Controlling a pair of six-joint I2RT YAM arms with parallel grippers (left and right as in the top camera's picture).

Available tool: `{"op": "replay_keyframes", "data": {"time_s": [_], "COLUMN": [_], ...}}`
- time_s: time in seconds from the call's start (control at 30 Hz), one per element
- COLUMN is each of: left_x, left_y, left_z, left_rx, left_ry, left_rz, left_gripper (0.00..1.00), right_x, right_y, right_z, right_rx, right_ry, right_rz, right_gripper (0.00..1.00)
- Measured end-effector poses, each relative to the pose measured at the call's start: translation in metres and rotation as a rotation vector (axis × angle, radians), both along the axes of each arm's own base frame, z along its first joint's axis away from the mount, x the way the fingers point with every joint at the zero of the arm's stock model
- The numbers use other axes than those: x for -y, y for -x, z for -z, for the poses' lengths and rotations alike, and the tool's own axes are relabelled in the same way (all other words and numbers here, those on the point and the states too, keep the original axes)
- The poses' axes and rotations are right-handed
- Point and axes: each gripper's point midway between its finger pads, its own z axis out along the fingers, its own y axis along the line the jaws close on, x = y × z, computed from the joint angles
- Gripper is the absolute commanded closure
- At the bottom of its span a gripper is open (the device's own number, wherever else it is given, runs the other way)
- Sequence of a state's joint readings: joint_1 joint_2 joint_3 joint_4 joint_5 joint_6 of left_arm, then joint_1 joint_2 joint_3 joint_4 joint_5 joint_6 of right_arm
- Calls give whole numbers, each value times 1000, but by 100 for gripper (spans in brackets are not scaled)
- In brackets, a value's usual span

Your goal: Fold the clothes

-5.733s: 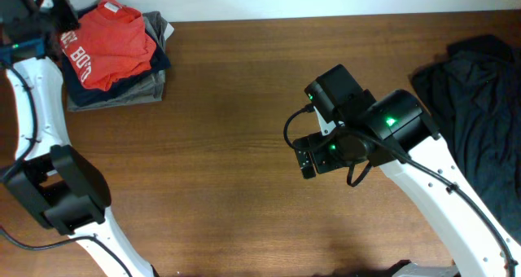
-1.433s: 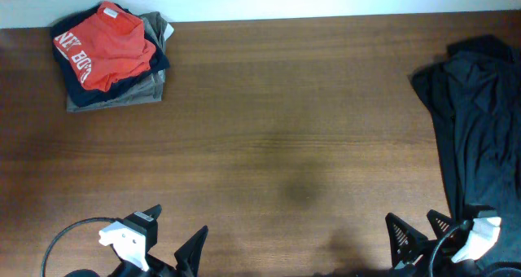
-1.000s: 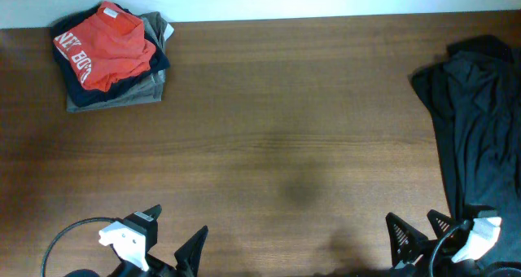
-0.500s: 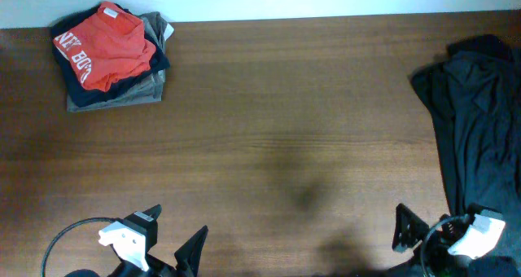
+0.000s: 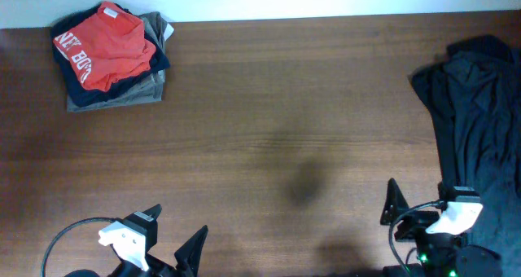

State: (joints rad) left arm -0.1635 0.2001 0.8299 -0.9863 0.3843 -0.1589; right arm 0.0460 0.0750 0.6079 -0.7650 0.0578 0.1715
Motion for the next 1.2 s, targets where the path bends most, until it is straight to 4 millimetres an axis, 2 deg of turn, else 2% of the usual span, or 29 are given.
{"op": "replay_keyframes", "data": {"time_s": [0.27, 0.47, 0.67, 0.87, 1.03, 1.2], "left_x": [0, 0, 0, 0, 0, 0], "left_y": [0, 0, 0, 0, 0, 0], "left_z": [0, 0, 0, 0, 0, 0], "left_rx": [0, 0, 0, 0, 0, 0], "left_ry": [0, 0, 0, 0, 0, 0], "left_rz": [0, 0, 0, 0, 0, 0], "left_gripper": [1, 1, 1, 1, 1, 1], "right_x": [-6, -19, -26, -23, -14, -8], "right_y": [-17, -30, -47, -64, -70, -70], "right_z": [25, 18, 28, 56, 81, 86], "right_rx": [34, 127, 201, 242, 217, 198], "right_ry": [37, 105, 147, 146, 117, 102], "right_rz": [-39, -123, -159, -149, -116, -88], "right_gripper": [1, 1, 1, 1, 1, 1]}}
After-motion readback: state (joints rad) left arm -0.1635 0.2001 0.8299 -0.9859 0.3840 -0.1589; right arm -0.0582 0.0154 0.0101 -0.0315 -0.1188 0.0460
